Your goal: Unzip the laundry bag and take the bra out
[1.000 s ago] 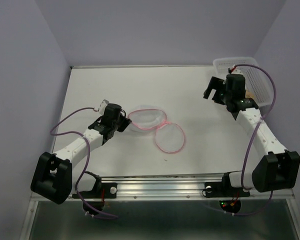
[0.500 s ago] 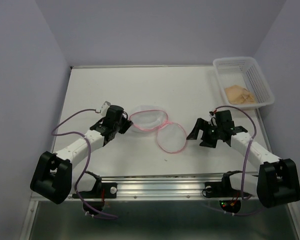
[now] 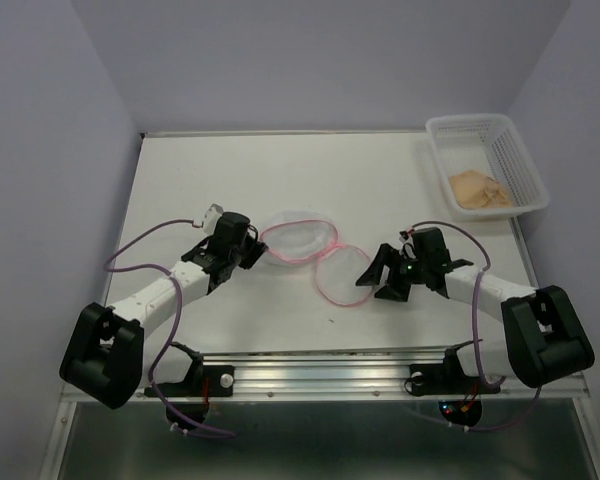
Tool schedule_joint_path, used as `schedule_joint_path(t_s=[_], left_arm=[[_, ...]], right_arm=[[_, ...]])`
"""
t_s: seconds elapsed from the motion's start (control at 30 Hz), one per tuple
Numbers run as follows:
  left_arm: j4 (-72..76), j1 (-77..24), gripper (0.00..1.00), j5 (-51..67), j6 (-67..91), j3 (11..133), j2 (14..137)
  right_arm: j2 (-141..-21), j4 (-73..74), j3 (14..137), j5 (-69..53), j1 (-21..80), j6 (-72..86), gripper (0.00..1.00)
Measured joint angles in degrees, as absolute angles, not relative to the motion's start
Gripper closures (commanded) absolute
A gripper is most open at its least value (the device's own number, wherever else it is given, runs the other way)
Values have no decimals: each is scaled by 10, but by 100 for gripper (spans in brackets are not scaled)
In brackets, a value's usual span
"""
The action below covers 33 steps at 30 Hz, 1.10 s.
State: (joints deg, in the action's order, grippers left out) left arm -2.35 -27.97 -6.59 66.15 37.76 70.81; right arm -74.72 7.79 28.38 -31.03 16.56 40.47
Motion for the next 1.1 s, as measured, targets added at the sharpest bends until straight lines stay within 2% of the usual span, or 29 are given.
schedule_joint_path(t_s=[0.07,0.1,0.2,0.27,0.3,0.37,0.67,0.9,1.1], left_arm=[[-22,-281,100,-66,663,373,707],[-23,-281,100,-66,664,370,706],[-24,-281,100,-67,665,365,706],[-24,-281,100,-68,665,364,705],[-24,-282,100,-69,665,364,704],[-24,-282,100,-70,665,364,704],[-10,-292,100,-65,653,364,708],[17,-299,100,-56,639,364,727],[48,-300,100,-41,623,364,741]], right_arm=[[-762,51,283,-304,170,416,42],[-767,38,282,-301,170,421,56],[-773,11,272,-275,173,435,73],[-766,9,267,-258,174,438,81],[-754,9,265,-247,174,437,90],[-731,10,265,-236,175,436,99],[-673,57,332,-218,201,416,99],[-680,173,481,-198,224,406,99],[-739,233,610,-190,243,398,99]])
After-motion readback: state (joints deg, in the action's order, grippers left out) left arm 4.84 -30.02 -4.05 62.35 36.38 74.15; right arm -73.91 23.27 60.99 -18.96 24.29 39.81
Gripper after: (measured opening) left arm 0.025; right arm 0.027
